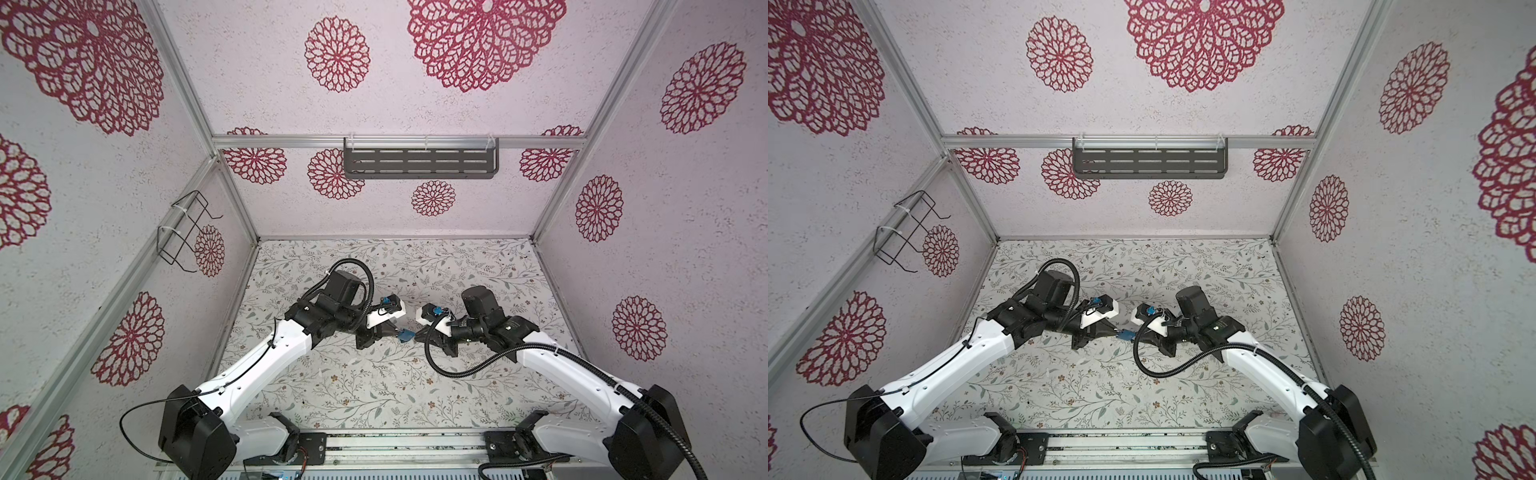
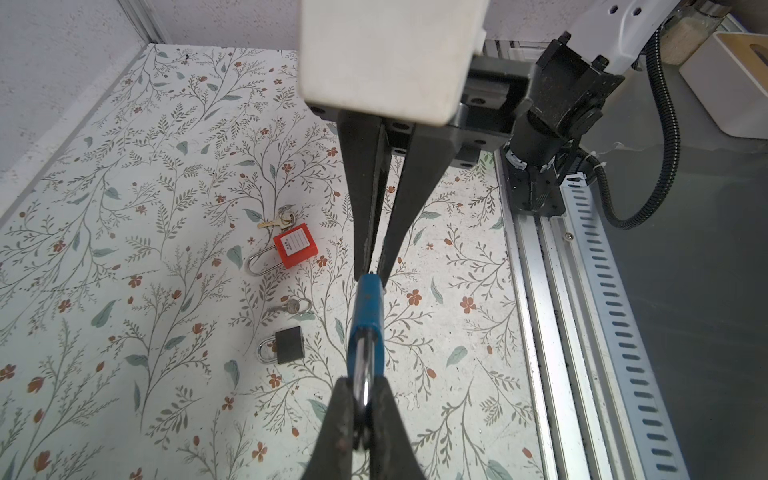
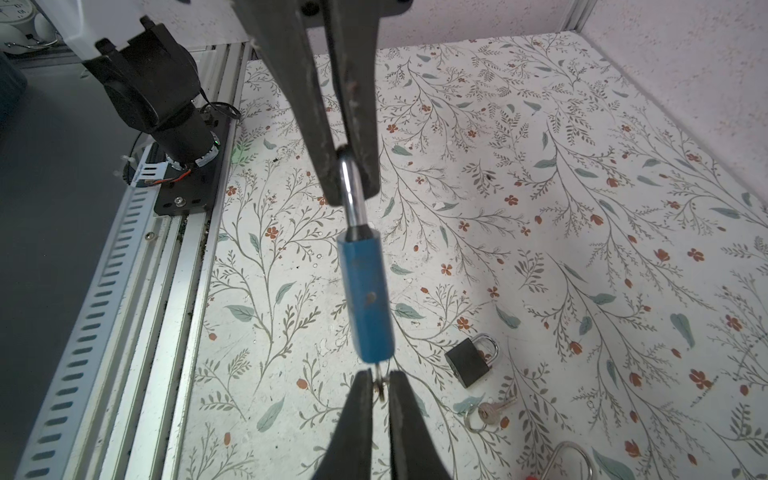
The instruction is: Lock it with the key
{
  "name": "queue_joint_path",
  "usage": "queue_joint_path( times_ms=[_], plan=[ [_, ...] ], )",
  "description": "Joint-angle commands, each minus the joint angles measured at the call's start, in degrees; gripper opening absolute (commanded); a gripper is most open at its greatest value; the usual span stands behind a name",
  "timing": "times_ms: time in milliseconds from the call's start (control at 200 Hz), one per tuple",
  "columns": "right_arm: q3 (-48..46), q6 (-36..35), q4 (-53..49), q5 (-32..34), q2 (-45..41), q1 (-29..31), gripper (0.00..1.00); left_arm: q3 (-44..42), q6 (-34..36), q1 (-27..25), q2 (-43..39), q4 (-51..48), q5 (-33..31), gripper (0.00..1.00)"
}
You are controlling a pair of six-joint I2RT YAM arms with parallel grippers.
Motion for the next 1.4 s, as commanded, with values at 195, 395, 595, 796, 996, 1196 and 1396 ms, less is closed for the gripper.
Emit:
queue_joint_path(
  times_ms=[195, 395, 595, 796, 996, 1196, 1396],
  plan=[
    [2.44, -0.86, -0.57, -1.93, -0.04, 0.31, 0.07, 1.99, 0.79, -0.39, -0.24, 0.97, 1.02, 0.00],
    [2.59, -1.42, -1.07, -2.00, -0.06, 0.31, 0.05, 1.90, 0.97, -0.41, -0.22, 0.84, 1.02, 0.00],
    [2.85, -2.08, -1.57, -2.02, -0.06, 0.31, 0.03, 1.90, 1.14, -0.51, -0.22, 0.85, 1.29, 0.00],
    [3.01, -3.04, -2.60, -1.87, 0.18, 0.31, 0.00, 1.89, 1.41, -0.53, 0.16, 0.88, 1.20, 0.00],
    [2.84, -4.17, -3.72, -0.88, -0.33, 0.31, 0.00, 2.20, 2.11, -0.43, 0.39, 0.49, 0.94, 0.00],
    [2.88, -5.38, -5.27, -0.02, -0.64, 0.31, 0.00, 2.51, 2.71, -0.35, 0.58, 0.23, 0.68, 0.00],
    [2.24, -6.05, -5.89, 1.04, -1.32, 0.31, 0.00, 2.77, 3.58, 0.15, 0.31, -0.66, 0.41, 0.00]
  ],
)
